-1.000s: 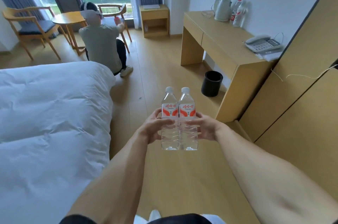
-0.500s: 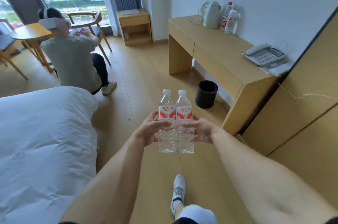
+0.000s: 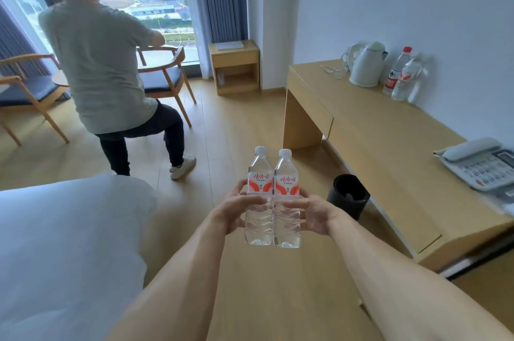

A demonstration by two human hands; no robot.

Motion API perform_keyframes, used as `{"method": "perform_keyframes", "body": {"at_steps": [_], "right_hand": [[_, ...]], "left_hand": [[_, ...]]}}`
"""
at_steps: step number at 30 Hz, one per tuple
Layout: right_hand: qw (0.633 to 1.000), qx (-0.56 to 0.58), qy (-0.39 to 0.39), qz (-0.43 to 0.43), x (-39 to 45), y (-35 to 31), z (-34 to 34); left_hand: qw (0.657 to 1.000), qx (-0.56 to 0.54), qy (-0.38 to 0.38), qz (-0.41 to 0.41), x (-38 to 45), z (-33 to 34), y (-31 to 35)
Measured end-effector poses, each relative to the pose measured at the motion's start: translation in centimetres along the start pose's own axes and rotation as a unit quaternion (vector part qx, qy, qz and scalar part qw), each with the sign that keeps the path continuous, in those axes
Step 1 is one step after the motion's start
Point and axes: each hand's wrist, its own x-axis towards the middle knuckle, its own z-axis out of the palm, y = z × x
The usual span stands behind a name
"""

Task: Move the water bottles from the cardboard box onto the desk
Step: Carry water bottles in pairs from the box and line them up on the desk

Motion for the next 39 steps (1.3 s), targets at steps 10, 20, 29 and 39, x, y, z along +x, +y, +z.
{"method": "perform_keyframes", "body": {"at_steps": [10, 20, 29, 39], "right_hand": [[0.990, 0.056, 0.127, -0.025, 10.2, -7.0, -10.3], [0.932, 0.162, 0.312, -0.090, 16.7, -16.2, -17.6], [0.889, 0.198, 0.393, -0.123, 19.3, -20.4, -24.8], [0.870, 0.213, 0.411, -0.171, 25.4, -26.4, -36.5]], "left_hand": [[0.991, 0.062, -0.121, -0.016, 19.8, 4.2, 7.9], [0.941, 0.163, -0.295, -0.009, 38.2, 11.0, 18.4], [0.905, 0.163, -0.392, -0.025, 49.3, 19.0, 21.6], [0.898, 0.171, -0.403, 0.038, 60.9, 27.4, 26.1]]}}
